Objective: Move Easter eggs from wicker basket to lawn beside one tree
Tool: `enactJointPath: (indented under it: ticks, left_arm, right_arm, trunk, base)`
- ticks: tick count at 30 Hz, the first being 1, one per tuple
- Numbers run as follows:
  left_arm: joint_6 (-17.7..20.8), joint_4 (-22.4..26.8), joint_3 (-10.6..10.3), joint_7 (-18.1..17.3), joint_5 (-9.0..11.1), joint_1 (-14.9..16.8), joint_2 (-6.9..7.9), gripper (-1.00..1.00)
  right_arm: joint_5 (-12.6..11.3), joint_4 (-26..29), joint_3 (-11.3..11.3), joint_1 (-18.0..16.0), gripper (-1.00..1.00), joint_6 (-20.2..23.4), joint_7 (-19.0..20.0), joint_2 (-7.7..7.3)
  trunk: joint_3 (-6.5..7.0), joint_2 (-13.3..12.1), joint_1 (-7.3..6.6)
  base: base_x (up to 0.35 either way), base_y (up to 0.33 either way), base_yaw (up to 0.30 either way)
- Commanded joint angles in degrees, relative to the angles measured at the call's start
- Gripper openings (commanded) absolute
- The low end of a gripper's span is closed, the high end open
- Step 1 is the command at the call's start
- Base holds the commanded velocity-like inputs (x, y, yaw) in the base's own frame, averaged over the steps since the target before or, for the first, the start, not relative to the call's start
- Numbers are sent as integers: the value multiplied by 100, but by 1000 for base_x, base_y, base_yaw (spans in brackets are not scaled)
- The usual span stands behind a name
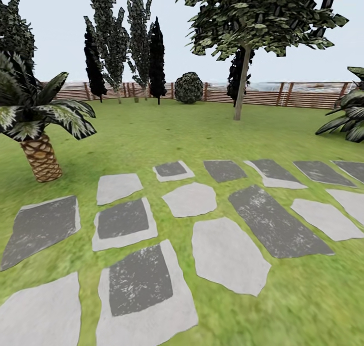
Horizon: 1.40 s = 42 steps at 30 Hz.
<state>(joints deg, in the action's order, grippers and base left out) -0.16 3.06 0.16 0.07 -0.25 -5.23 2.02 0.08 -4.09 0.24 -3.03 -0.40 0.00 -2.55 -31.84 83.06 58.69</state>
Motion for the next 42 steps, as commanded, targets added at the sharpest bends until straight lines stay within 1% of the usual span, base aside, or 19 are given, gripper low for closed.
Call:
enactJointPath:
  ticks: [1,42]
  left_arm:
    - [-2,11,1,-1,-2,-4,0,100]
    - [-2,10,1,0,-10,-4,-8,100]
  right_arm:
    - [-2,-13,3,-8,100,-4,0,0]
    - [-25,-13,-16,-9,100,4,-8,0]
  trunk:
    - [-4,2,3]
    - [-4,2,3]
  base:
    - [330,0,0]
    - [330,0,0]
